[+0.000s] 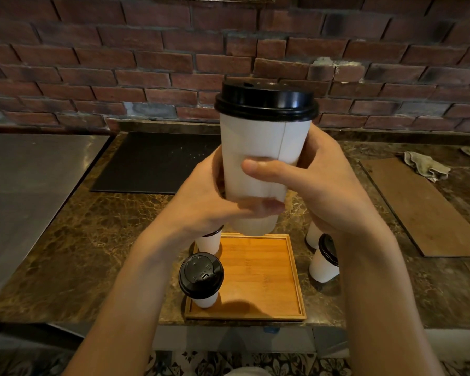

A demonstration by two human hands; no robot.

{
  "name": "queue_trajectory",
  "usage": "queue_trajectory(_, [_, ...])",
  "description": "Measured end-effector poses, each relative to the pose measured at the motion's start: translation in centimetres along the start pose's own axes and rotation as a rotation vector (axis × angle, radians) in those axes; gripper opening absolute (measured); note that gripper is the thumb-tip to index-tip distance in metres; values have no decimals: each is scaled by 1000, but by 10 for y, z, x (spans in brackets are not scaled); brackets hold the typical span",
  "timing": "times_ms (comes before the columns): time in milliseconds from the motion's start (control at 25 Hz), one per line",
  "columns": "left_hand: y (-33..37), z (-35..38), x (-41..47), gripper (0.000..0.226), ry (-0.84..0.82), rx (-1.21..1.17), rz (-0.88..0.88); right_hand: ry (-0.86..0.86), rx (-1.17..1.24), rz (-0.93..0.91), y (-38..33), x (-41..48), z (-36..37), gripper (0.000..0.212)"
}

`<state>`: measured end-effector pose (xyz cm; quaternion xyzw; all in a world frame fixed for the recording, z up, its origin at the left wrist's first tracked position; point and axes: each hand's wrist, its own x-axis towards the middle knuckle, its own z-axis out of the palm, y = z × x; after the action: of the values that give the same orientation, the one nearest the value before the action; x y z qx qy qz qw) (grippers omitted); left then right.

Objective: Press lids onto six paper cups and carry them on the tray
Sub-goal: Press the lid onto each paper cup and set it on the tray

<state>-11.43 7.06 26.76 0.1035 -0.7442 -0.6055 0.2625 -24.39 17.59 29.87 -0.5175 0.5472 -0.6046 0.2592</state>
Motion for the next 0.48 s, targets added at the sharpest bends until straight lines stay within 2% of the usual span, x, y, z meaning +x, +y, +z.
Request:
queue_trajectory(280, [-3,-3,-1,75,-199,-109,-10,-137,88,42,8,-2,-9,60])
queue_trajectory(480, [-5,-2,-3,69,-223,-130,-7,-186,83,76,11,-2,-11,62])
